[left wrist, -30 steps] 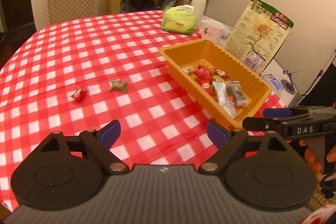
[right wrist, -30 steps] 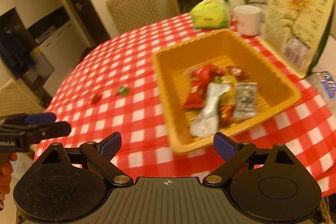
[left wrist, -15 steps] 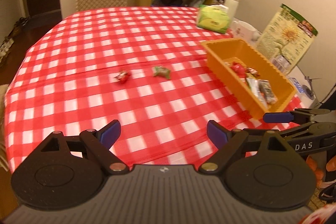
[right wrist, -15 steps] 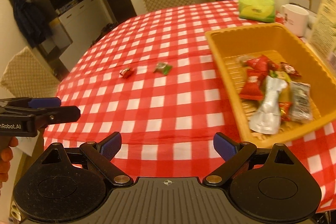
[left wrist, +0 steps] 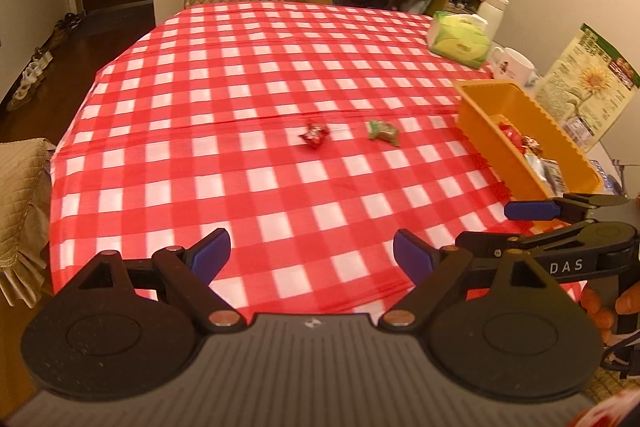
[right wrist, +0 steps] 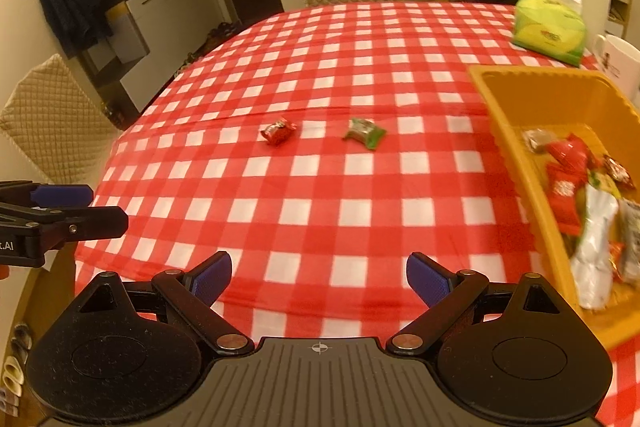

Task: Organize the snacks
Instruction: 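Move both open tools away from the tray toward the two candies on the cloth, then grasp the green-wrapped candy with the right tool while the left tool grasps the red candy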

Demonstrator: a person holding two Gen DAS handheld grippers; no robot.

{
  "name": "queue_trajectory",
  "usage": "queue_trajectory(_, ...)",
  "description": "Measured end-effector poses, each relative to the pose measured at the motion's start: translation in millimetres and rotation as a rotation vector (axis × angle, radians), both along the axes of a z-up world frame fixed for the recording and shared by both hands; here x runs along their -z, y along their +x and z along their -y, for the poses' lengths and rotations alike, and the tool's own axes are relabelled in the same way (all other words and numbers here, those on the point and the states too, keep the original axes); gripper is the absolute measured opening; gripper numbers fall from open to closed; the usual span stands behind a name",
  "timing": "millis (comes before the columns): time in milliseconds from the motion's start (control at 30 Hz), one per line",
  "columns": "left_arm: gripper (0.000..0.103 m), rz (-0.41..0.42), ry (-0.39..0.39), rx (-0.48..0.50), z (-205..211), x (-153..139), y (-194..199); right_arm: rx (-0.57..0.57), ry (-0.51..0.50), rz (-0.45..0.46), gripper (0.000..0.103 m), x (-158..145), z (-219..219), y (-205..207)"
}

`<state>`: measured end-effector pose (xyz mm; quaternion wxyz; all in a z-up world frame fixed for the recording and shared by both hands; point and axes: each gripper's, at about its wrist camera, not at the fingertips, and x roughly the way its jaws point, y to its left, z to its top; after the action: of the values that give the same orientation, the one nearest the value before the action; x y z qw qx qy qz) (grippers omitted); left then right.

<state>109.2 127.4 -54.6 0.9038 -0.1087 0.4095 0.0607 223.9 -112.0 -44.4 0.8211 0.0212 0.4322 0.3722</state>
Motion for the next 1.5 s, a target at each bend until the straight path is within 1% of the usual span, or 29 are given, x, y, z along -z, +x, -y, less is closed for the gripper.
queue_trajectory(300,0.086,-0.013,0.013,-0.02,-33.5,7.6,10.4,-0.019,-0.019,0.035,0.093,7.1,-31.1,16.1)
queue_trajectory(467,0.084,-0.02,0.025,-0.013,-45.8,14.1,20.5,-0.031,-0.031,0.1,0.092,11.6,-40.8,32.3)
queue_trajectory(500,0.084,-0.023,0.027,-0.011,-47.8,15.4,23.1,-0.03,-0.037,0.116,0.091,12.4,-42.5,36.3)
queue_trajectory(567,0.083,-0.025,0.031,-0.005,-51.1,17.9,29.0,-0.036,-0.044,0.137,0.08,14.9,-45.3,46.1)
queue_trajectory(700,0.08,-0.028,0.037,0.011,-55.6,22.6,43.7,-0.032,-0.054,0.158,0.071,20.8,-50.0,66.8)
queue_trajectory(767,0.079,-0.031,0.038,0.02,-56.7,25.1,51.7,-0.039,-0.064,0.165,0.064,24.8,-53.2,76.4)
queue_trajectory(867,0.078,-0.034,0.041,0.032,-57.3,28.3,63.9,-0.052,-0.085,0.172,0.057,31.0,-57.1,89.4)
queue_trajectory(967,0.077,-0.039,0.041,0.042,-58.0,32.2,76.4,-0.076,-0.11,0.186,0.047,39.6,-61.5,99.4)
queue_trajectory(1067,0.076,-0.046,0.041,0.053,-57.8,36.0,87.4,-0.096,-0.136,0.198,0.046,46.9,-65.1,107.2)
queue_trajectory(1400,0.075,-0.061,0.044,0.091,-52.8,46.1,114.2,-0.152,-0.163,0.242,0.045,56.7,-80.5,125.7)
queue_trajectory(1500,0.075,-0.063,0.046,0.102,-50.7,47.7,120.0,-0.174,-0.163,0.249,0.041,58.1,-87.6,129.6)
